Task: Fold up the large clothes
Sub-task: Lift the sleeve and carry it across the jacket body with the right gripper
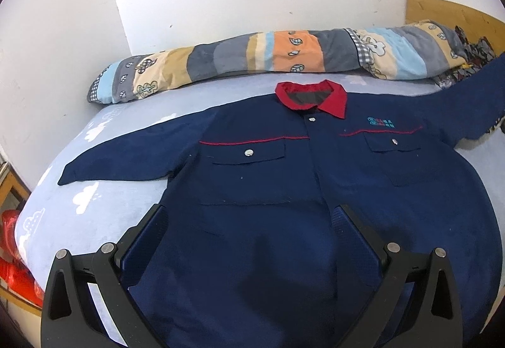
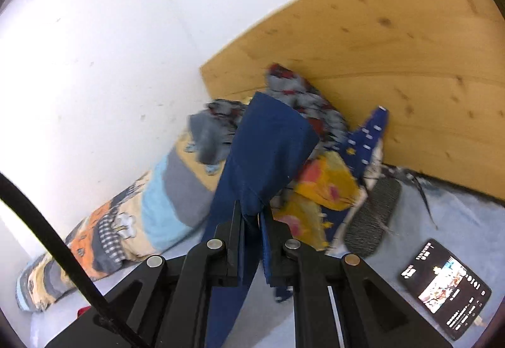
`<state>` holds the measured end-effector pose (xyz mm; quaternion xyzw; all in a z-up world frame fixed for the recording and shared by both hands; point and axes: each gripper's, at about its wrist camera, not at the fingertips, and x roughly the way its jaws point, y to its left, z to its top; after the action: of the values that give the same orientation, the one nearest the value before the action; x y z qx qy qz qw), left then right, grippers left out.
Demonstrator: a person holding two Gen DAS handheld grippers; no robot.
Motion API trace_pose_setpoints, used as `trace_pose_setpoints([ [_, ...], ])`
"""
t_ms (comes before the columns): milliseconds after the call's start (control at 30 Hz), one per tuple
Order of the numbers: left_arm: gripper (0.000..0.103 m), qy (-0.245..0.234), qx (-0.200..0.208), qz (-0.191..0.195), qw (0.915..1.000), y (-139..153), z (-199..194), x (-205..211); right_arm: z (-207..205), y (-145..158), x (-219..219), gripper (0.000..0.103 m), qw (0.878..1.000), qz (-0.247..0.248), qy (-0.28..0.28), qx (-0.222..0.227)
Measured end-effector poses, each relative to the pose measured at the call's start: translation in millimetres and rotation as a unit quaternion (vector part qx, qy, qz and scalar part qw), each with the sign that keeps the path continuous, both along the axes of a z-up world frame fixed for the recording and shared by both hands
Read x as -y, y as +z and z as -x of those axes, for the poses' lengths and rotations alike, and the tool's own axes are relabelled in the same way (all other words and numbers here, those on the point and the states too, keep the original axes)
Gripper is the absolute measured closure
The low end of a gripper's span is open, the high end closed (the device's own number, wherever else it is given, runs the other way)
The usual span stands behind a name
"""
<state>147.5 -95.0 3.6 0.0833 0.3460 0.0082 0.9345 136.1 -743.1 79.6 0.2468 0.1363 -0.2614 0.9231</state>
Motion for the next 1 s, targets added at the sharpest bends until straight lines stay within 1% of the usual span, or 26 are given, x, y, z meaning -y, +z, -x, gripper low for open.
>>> trace_pose_setpoints([
  [233, 0.0, 0.014, 0.01, 0.014, 0.9998, 10, 5, -18, -37, 33, -88, 0.093, 0.997, 0.033, 0.074, -0.006],
  [333, 0.0, 0.017, 0.013, 0.018, 0.9996, 13, 7, -25, -57, 49, -140, 0.093, 0.992, 0.05, 0.115, -0.004],
  [433, 0.0, 0.019, 0.019, 0.025, 0.9993, 19, 11, -31, -75, 60, -189, 0.093, 0.987, 0.054, 0.153, 0.0],
  [567, 0.0, 0.025, 0.027, 0.033, 0.9988, 26, 17, -43, -98, 66, -264, 0.093, 0.977, 0.062, 0.204, 0.0],
  [633, 0.0, 0.028, 0.027, 0.038, 0.9985, 29, 20, -50, -109, 62, -300, 0.093, 0.971, 0.06, 0.23, -0.002],
  [733, 0.0, 0.035, 0.033, 0.045, 0.9978, 35, 26, -62, -124, 42, -360, 0.093, 0.963, 0.055, 0.264, -0.009],
  [833, 0.0, 0.045, 0.04, 0.054, 0.9968, 41, 32, -77, -140, 11, -419, 0.094, 0.952, 0.044, 0.303, -0.028],
  [867, 0.0, 0.048, 0.042, 0.057, 0.9963, 43, 33, -81, -146, -3, -443, 0.094, 0.946, 0.041, 0.32, -0.037],
  [933, 0.0, 0.056, 0.043, 0.064, 0.9955, 46, 35, -91, -154, -24, -480, 0.094, 0.938, 0.042, 0.341, -0.053],
  [1000, 0.0, 0.061, 0.043, 0.071, 0.9947, 48, 36, -98, -163, -52, -521, 0.094, 0.925, 0.043, 0.369, -0.076],
])
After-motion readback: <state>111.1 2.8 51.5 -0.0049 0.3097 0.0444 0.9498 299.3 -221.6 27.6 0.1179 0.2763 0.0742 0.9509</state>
